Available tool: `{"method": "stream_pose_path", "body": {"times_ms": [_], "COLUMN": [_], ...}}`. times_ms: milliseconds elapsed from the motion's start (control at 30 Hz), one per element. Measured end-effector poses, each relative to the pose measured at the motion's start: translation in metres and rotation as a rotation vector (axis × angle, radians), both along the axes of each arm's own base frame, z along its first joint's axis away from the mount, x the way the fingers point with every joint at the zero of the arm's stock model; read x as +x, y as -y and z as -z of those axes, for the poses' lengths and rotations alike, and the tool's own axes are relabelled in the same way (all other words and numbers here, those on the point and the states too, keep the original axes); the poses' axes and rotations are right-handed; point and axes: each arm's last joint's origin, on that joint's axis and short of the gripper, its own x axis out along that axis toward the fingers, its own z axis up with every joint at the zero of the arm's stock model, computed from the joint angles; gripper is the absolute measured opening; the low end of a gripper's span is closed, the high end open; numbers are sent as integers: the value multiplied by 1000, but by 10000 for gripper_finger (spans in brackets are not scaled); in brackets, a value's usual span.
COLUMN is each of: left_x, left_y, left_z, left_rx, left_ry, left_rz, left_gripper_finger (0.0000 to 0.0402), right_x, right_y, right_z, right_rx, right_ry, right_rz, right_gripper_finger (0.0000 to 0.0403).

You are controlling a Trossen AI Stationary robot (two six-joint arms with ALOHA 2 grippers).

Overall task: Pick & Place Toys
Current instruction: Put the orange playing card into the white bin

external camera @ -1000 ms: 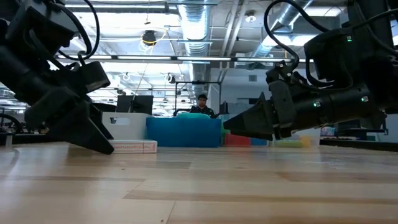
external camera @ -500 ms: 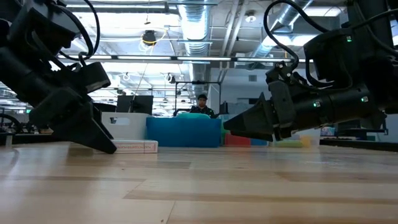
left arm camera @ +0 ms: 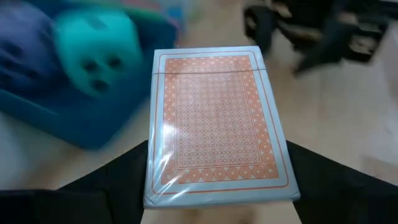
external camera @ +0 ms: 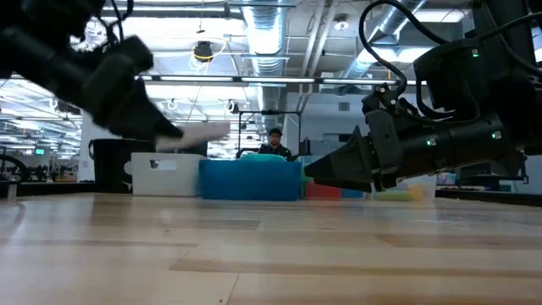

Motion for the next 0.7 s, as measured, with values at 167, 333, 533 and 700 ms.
{"method": "stream_pose_path", "body": {"times_ms": [167, 333, 533, 700], "left_x": [-10, -23, -30, -31], "left_y": [-19, -39, -62, -85], "left_z": [-27, -51, -60, -59], "left_rx": [184, 307, 360, 353], "left_ry": [54, 141, 149, 128], "left_rz": [-160, -476, -719, -806], "left_gripper_finger": [301, 301, 301, 300], "right_x": [0, 0, 0, 1], "right_y": [0, 0, 0, 0], "right_z": [0, 0, 0, 0], "right_rx": [0, 0, 0, 0], "right_ry": [0, 1, 1, 2], "right_rz": [0, 0, 0, 0], "right_gripper_finger": [269, 269, 269, 269]}}
